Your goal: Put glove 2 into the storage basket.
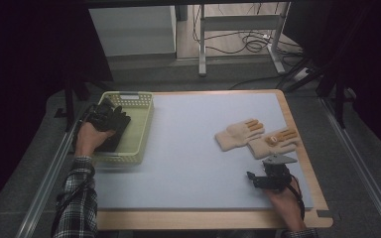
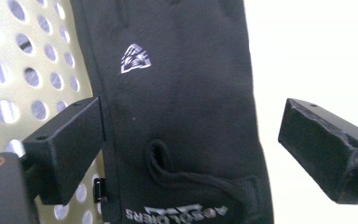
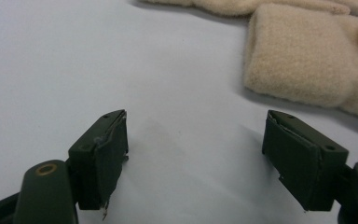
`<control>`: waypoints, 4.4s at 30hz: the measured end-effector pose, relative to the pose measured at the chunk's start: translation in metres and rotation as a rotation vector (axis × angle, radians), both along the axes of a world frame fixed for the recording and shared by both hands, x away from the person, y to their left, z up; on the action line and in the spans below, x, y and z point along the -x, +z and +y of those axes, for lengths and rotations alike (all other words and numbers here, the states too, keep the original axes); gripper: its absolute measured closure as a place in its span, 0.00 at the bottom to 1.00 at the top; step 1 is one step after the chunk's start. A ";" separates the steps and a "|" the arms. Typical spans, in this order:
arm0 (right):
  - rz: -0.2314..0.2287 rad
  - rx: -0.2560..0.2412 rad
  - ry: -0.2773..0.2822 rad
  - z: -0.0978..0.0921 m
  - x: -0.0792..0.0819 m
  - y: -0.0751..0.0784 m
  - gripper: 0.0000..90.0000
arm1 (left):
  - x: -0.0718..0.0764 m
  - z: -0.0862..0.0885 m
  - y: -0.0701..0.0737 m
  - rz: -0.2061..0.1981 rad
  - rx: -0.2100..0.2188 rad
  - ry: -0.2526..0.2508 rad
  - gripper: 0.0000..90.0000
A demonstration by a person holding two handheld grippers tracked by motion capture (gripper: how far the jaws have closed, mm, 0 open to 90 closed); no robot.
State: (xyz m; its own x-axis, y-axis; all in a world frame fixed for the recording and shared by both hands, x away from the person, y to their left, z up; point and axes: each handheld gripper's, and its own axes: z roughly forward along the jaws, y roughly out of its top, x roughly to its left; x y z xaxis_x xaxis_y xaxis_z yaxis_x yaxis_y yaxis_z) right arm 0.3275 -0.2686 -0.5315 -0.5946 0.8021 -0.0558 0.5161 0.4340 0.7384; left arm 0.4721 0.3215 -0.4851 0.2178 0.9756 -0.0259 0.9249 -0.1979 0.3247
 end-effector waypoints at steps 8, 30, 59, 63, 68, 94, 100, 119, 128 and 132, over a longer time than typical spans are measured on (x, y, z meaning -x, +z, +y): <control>0.000 0.000 0.000 0.000 0.000 0.000 0.25 | 0.016 0.003 0.012 -0.067 0.055 -0.047 0.04; 0.000 0.001 -0.001 0.000 0.000 0.000 0.25 | 0.071 -0.019 0.047 -0.316 0.075 -0.182 0.02; 0.001 0.002 0.000 0.000 0.000 0.000 0.24 | 0.155 -0.105 0.059 -0.511 0.199 -0.420 0.00; 0.001 0.002 0.000 0.000 0.000 0.000 0.24 | 0.164 -0.116 0.052 -0.521 0.217 -0.447 0.00; 0.000 0.002 0.000 0.000 0.000 0.000 0.24 | 0.178 -0.140 0.029 -0.530 0.249 -0.499 0.00; 0.000 0.002 0.001 0.000 0.000 0.000 0.24 | 0.183 -0.157 -0.066 -0.385 0.211 -0.458 0.00; 0.000 0.002 0.001 0.000 0.000 0.000 0.24 | 0.183 -0.158 -0.067 -0.391 0.211 -0.455 0.00; 0.006 -0.019 0.001 0.003 -0.002 0.010 0.24 | 0.184 -0.157 -0.067 -0.395 0.213 -0.454 0.00; 0.018 -0.049 0.025 0.016 -0.026 0.034 0.24 | 0.184 -0.157 -0.067 -0.396 0.213 -0.453 0.00; 0.022 -0.067 0.020 0.022 -0.040 0.038 0.24 | 0.184 -0.157 -0.067 -0.395 0.213 -0.453 0.00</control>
